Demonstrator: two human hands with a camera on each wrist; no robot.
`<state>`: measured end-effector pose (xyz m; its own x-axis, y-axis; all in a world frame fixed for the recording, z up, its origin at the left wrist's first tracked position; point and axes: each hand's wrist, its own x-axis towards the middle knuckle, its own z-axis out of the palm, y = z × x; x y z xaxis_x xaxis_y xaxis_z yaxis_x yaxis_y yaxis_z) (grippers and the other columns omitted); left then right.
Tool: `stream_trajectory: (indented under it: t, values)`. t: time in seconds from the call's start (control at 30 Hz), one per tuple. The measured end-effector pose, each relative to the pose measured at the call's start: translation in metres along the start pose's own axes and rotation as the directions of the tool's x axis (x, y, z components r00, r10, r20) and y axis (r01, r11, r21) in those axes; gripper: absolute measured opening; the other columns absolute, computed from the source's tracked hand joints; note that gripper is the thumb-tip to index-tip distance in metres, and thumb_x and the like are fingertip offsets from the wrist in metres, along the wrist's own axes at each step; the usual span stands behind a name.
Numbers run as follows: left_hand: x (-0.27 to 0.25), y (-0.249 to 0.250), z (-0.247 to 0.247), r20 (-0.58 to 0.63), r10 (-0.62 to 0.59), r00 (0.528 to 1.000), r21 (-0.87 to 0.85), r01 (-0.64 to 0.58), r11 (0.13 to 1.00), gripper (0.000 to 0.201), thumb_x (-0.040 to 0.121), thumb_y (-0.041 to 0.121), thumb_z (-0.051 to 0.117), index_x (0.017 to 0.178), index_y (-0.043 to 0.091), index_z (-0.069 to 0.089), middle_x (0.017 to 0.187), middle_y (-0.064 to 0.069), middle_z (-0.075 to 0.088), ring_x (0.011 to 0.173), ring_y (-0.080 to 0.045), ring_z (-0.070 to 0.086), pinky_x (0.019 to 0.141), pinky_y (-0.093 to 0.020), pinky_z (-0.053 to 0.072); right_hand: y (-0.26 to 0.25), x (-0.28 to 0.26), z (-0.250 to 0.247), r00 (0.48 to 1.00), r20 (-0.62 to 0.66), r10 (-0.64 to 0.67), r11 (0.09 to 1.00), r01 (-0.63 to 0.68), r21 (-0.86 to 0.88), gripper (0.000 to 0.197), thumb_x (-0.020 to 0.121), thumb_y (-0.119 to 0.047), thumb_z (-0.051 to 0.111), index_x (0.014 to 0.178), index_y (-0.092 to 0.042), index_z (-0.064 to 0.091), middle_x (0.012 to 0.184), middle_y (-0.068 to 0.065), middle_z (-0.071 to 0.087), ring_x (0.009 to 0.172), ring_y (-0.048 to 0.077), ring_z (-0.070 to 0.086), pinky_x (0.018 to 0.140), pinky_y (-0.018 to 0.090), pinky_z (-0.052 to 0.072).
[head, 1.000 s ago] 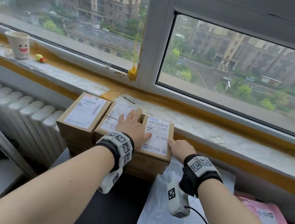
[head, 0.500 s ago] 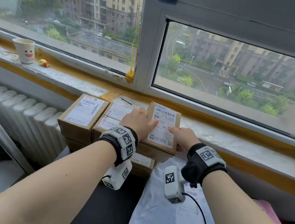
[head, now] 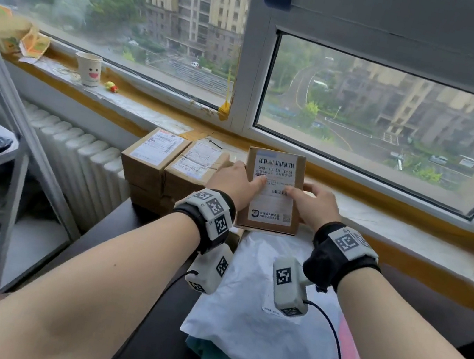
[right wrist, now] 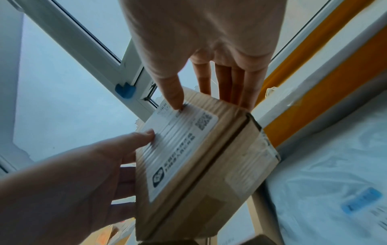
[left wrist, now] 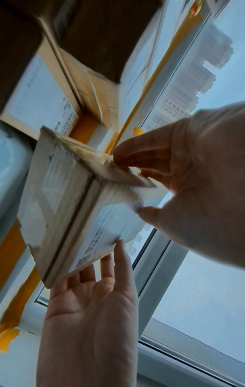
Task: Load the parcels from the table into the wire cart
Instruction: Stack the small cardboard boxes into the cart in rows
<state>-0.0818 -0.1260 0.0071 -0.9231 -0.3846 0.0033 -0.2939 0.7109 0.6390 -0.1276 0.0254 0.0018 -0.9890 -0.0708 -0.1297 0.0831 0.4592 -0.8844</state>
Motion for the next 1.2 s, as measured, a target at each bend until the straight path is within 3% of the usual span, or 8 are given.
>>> stream_trajectory:
  t: [0.2, 0.43, 0.57, 0.7, 0.83, 0.9, 1.03, 1.2]
  values:
    - [-0.045, 0.005, -0.004, 0.006, 0.024, 1.0, 0.071, -0.024, 0.997, 0.052, 0.094, 0.053, 0.044, 0.126, 0.012, 0.047, 0.122, -0.01, 0.061, 0.114, -0.027, 0.057, 0.099, -0.038, 0.044, 0.012, -0.043, -0.013, 1.0, -0.011, -0.027, 1.0, 0.027, -0.002, 0.041, 0.082, -0.037, 0.067, 0.118, -0.019, 0.061, 0.115, 0.002, 0.068, 0.1, 0.023, 0.066, 0.091, 0.043, 0.054]
    - [-0.104, 0.006, -0.012, 0.041, 0.093, 0.995, 0.064, -0.095, 0.993, 0.055, 0.093, 0.056, 0.043, 0.126, 0.012, 0.05, 0.124, -0.009, 0.059, 0.113, -0.026, 0.057, 0.093, -0.036, 0.046, 0.02, -0.114, -0.032, 0.996, -0.085, -0.01, 1.0, 0.011, 0.006, 0.043, 0.083, -0.035, 0.067, 0.122, -0.018, 0.059, 0.119, 0.001, 0.065, 0.105, 0.023, 0.064, 0.092, 0.044, 0.053]
    - [-0.144, 0.001, -0.01, 0.06, 0.105, 0.993, -0.037, -0.103, 0.994, 0.056, 0.093, 0.054, 0.046, 0.128, 0.009, 0.047, 0.126, -0.01, 0.056, 0.114, -0.027, 0.055, 0.093, -0.037, 0.047, 0.03, -0.165, -0.037, 0.989, -0.149, -0.022, 1.0, 0.019, -0.024, 0.048, 0.079, -0.039, 0.067, 0.122, -0.02, 0.061, 0.122, 0.001, 0.065, 0.106, 0.023, 0.064, 0.093, 0.044, 0.053]
    - [-0.184, 0.004, 0.004, 0.134, 0.106, 0.985, -0.206, -0.077, 0.976, 0.054, 0.091, 0.05, 0.052, 0.125, 0.008, 0.048, 0.122, -0.011, 0.059, 0.107, -0.028, 0.06, 0.09, -0.04, 0.053, 0.047, -0.222, -0.052, 0.968, -0.245, -0.044, 0.989, 0.008, -0.148, 0.048, 0.086, -0.037, 0.064, 0.13, -0.02, 0.058, 0.132, -0.001, 0.059, 0.119, 0.022, 0.056, 0.103, 0.034, 0.043]
    - [-0.227, 0.025, 0.021, 0.192, 0.175, 0.966, -0.191, -0.138, 0.972, 0.053, 0.093, 0.051, 0.048, 0.125, 0.009, 0.046, 0.119, -0.009, 0.06, 0.103, -0.027, 0.061, 0.087, -0.037, 0.053, 0.067, -0.267, -0.082, 0.951, -0.307, -0.022, 0.985, -0.032, -0.171, 0.047, 0.086, -0.036, 0.064, 0.13, -0.02, 0.059, 0.126, 0.0, 0.063, 0.114, 0.019, 0.059, 0.1, 0.03, 0.044]
    - [-0.246, 0.039, 0.029, 0.219, 0.216, 0.952, -0.185, -0.177, 0.967, 0.051, 0.095, 0.049, 0.047, 0.126, 0.008, 0.045, 0.12, -0.009, 0.059, 0.106, -0.027, 0.06, 0.083, -0.031, 0.049, 0.075, -0.284, -0.099, 0.939, -0.345, 0.003, 0.989, -0.055, -0.141, 0.047, 0.085, -0.034, 0.065, 0.129, -0.018, 0.059, 0.123, 0.002, 0.066, 0.112, 0.02, 0.061, 0.102, 0.035, 0.045]
    - [-0.278, 0.078, 0.051, 0.271, 0.285, 0.919, -0.226, -0.228, 0.947, 0.052, 0.094, 0.049, 0.048, 0.125, 0.007, 0.047, 0.121, -0.01, 0.06, 0.106, -0.027, 0.06, 0.082, -0.032, 0.05, 0.093, -0.314, -0.143, 0.9, -0.436, 0.023, 0.995, -0.064, -0.078, 0.041, 0.084, -0.027, 0.067, 0.123, -0.014, 0.064, 0.112, -0.001, 0.068, 0.108, 0.019, 0.062, 0.1, 0.037, 0.047]
    - [-0.311, 0.129, 0.093, 0.343, 0.371, 0.863, -0.279, -0.283, 0.917, 0.051, 0.093, 0.051, 0.049, 0.112, 0.006, 0.063, 0.106, -0.012, 0.069, 0.095, -0.028, 0.066, 0.083, -0.04, 0.056, 0.129, -0.339, -0.206, 0.868, -0.491, 0.072, 0.995, -0.094, -0.021, 0.033, 0.084, -0.028, 0.066, 0.115, -0.017, 0.069, 0.109, 0.0, 0.071, 0.103, 0.022, 0.066, 0.096, 0.041, 0.051]
